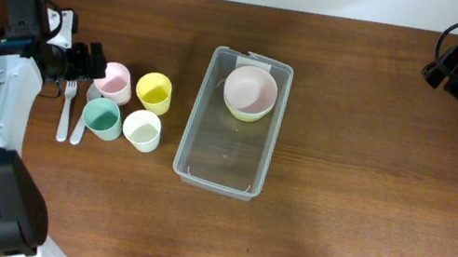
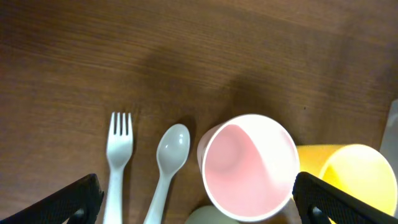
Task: Pack container
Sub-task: 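Grasp the pink cup with the left gripper and lift it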
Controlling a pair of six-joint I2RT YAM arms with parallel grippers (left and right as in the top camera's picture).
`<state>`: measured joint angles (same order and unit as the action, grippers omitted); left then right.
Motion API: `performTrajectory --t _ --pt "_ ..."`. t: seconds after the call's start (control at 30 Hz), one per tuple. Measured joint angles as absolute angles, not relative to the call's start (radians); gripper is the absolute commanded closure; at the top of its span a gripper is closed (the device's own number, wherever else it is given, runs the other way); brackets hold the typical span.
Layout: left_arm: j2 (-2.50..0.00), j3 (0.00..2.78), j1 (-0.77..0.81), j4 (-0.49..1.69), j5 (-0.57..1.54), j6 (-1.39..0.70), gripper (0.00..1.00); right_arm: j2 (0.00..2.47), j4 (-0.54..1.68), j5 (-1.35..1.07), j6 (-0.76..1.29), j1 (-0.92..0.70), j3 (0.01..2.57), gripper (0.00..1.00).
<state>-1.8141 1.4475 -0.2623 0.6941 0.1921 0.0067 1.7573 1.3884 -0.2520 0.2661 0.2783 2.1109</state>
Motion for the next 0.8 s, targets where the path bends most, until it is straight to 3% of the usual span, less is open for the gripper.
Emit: performTrajectory --t 0.2,0.3,0.33,0.47,0.6,0.7,0.73,0.8 --pt "-1.893 1.448 -0.262 0.677 0.200 0.002 0.01 1.757 1.388 -0.252 0.266 0.278 2.111 0.01" --pt "-1.937 1.448 -0.262 0.661 0.203 -0.005 0.11 1.757 1.388 -0.252 0.267 0.278 2.111 0.01" --pt "-1.950 1.448 -0.262 0.659 0.203 -0.007 0.21 1.757 1.388 -0.252 0.266 0.278 2.111 0.01" --pt "-1.993 1.448 -0.262 0.650 0.204 -0.010 0.41 1.757 1.388 -0.252 0.266 0.278 2.111 0.01" --pt "-2.012 1.448 -0.262 0.631 0.206 -0.013 0.75 1.757 1.388 -0.252 0.266 0.278 2.111 0.01" --pt "-2.012 1.448 -0.262 0.600 0.207 -0.011 0.94 1.757 1.388 -0.252 0.266 0.278 2.111 0.01" --pt "-2.012 1.448 -0.262 0.595 0.207 -0.015 0.99 1.757 1.388 -0.252 0.266 0.278 2.111 0.01" --pt "-2.012 1.448 -0.262 0.591 0.208 -0.013 0.99 1.757 1.388 -0.252 0.267 0.278 2.111 0.01"
